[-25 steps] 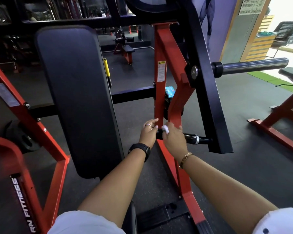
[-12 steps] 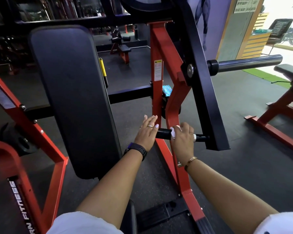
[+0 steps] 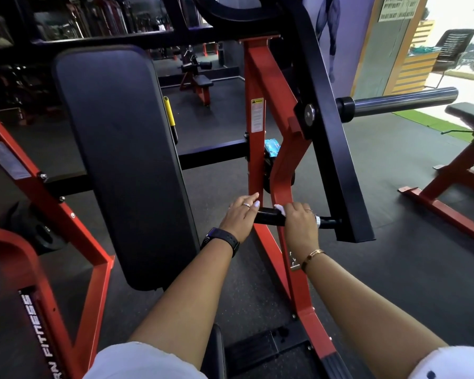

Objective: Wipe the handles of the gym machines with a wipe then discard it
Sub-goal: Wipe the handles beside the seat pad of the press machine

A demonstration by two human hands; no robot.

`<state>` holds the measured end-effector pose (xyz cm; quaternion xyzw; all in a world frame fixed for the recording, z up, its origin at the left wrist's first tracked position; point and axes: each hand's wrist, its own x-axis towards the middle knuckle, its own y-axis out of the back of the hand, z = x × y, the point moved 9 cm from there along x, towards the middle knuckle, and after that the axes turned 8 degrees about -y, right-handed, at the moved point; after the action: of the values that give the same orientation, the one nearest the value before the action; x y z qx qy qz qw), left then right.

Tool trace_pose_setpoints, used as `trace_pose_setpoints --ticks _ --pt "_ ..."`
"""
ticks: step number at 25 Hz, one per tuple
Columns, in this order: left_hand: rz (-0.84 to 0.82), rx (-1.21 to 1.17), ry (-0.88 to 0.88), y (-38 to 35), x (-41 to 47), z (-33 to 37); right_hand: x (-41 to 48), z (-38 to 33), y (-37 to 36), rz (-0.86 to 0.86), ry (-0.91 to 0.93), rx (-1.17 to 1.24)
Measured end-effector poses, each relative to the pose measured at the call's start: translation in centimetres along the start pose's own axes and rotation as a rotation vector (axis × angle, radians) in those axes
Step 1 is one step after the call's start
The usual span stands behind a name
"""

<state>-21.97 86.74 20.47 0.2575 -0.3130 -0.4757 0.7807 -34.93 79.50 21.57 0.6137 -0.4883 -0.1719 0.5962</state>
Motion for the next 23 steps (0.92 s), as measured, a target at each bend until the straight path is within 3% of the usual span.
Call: trace_pose_setpoints --ticks 3,6,9,13,15,20,23 --pt "-0.010 0.006 -0.006 -0.1 0.2 -0.1 0.6 -1.9 -0.8 -0.058 -0.013 0.101" --pt "-0.004 -0.012 0.004 -0.1 0.2 -0.2 -1.0 -5.3 -0.4 -0.074 0.149 0.262" --pt "0.008 -0.020 -0.001 0.0 0.0 0.0 -1.9 -4.3 0.1 -0.014 0.285 0.210" --pt "0.015 -0.019 -0.014 0.1 -0.1 0.2 -0.2 2.5 -0.7 -0.094 -0.013 0.041" --pt "0.025 -0.015 -0.019 0.2 0.0 0.1 0.3 2.4 -1.2 -0.131 -0.110 0.065" --pt "0.033 -0.026 -0.004 -0.1 0.0 -0.1 -0.6 -5.8 -0.9 -0.170 0.161 0.383" --pt "0.030 -0.018 0.003 -0.1 0.0 -0.1 -2.1 -4.4 -0.2 -0.057 0.324 0.279"
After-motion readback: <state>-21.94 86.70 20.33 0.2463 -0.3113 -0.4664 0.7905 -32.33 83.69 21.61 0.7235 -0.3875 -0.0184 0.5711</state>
